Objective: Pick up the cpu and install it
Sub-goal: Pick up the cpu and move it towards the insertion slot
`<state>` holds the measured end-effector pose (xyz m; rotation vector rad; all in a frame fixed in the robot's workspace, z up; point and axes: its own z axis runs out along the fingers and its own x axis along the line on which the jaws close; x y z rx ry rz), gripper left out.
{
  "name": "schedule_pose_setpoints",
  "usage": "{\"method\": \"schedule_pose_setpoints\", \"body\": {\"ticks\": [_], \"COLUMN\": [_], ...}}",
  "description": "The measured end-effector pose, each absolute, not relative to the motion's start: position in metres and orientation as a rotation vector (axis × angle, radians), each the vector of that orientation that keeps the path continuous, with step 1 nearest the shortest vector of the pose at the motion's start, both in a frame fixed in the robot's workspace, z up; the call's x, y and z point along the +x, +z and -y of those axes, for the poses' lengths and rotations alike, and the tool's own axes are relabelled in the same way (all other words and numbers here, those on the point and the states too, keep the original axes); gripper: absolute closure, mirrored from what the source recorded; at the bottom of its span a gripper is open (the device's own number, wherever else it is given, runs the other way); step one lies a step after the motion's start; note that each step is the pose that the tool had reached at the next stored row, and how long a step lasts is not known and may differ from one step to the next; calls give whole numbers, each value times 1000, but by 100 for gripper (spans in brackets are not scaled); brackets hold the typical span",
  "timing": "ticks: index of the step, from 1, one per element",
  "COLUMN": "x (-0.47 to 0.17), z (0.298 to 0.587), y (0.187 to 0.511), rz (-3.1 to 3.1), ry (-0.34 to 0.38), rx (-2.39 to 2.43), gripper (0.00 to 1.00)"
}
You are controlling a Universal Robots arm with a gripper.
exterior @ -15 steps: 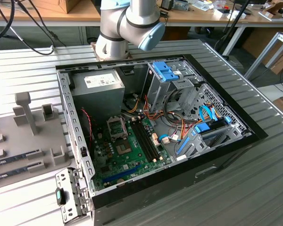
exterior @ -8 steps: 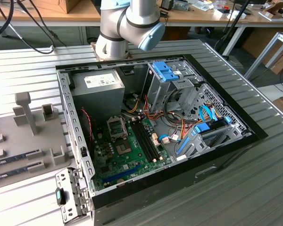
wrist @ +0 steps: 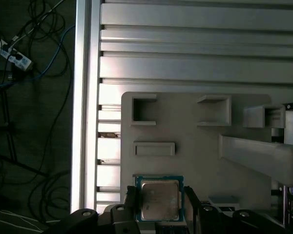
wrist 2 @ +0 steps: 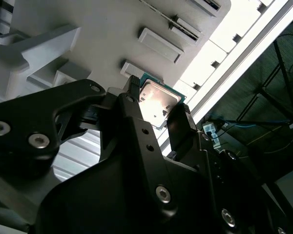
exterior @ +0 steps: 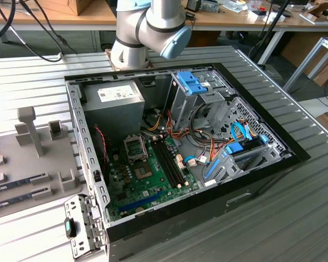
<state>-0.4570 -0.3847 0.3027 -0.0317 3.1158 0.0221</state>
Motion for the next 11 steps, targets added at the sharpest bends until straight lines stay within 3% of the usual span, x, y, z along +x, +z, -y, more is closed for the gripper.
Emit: {"method": "schedule_pose_setpoints", "body": {"ticks": [11], "x": [-457], "z": [385], "y": [312], "rz": [-3116], "ry": [23], "rx": [-32], "gripper": [53]}}
